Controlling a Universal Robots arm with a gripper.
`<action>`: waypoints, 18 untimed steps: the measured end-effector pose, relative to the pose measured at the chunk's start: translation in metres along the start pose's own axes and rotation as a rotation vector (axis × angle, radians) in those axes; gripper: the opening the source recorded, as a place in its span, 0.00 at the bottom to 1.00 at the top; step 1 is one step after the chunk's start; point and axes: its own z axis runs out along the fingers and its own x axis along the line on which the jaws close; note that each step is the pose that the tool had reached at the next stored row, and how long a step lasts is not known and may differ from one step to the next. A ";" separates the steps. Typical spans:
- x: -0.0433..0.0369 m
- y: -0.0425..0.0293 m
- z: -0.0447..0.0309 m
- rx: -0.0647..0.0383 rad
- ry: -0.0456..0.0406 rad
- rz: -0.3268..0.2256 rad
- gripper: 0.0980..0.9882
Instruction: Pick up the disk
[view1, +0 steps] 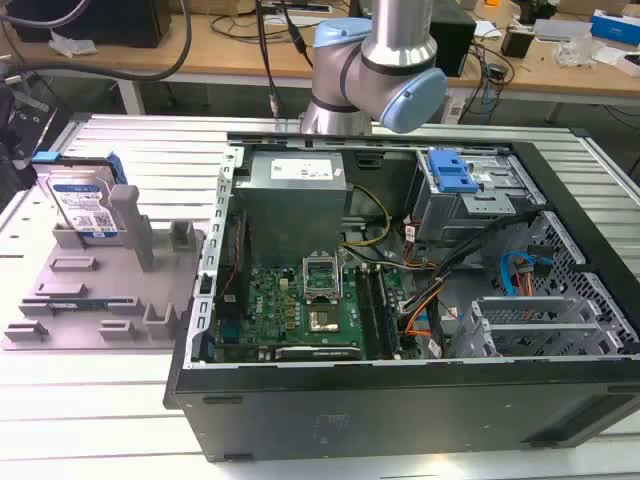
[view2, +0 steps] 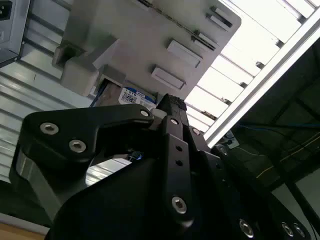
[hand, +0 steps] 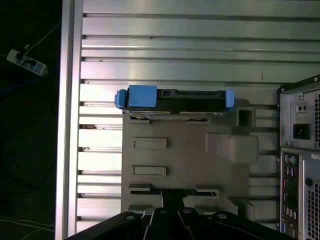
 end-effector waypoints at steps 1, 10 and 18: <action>0.0000 0.0000 0.0000 0.000 0.0001 0.000 0.01; 0.0000 0.0000 0.0000 0.000 0.0000 0.000 0.01; 0.0000 0.0000 0.0003 0.000 0.0045 -0.116 0.01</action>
